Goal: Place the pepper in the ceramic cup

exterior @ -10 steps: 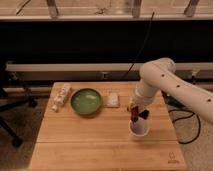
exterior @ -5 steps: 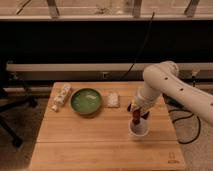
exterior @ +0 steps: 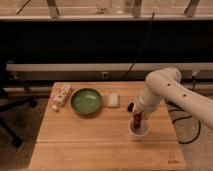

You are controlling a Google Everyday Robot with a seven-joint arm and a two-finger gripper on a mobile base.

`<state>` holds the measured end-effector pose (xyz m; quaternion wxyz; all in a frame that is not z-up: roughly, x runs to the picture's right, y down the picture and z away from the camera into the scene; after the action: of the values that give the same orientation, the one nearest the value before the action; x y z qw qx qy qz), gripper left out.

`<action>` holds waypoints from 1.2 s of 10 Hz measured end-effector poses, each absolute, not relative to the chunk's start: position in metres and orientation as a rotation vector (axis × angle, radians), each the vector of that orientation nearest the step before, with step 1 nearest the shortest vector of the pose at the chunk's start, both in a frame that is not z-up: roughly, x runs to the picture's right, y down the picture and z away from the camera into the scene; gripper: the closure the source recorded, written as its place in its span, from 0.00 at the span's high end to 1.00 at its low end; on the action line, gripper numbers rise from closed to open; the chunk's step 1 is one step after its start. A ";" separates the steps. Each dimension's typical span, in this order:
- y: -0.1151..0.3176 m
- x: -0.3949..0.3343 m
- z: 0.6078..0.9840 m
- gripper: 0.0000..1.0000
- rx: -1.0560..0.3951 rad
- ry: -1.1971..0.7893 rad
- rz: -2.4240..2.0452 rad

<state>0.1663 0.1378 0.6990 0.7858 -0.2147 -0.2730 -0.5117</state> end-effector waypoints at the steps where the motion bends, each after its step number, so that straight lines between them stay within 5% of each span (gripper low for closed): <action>1: 0.139 0.169 0.699 0.48 -0.466 -0.584 -1.091; 4: 0.138 0.183 0.699 0.77 -0.474 -0.564 -1.052; 12: 0.133 0.204 0.697 0.80 -0.444 -0.558 -1.001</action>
<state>0.2041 0.1326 0.6966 0.8171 -0.2082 -0.2616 -0.4696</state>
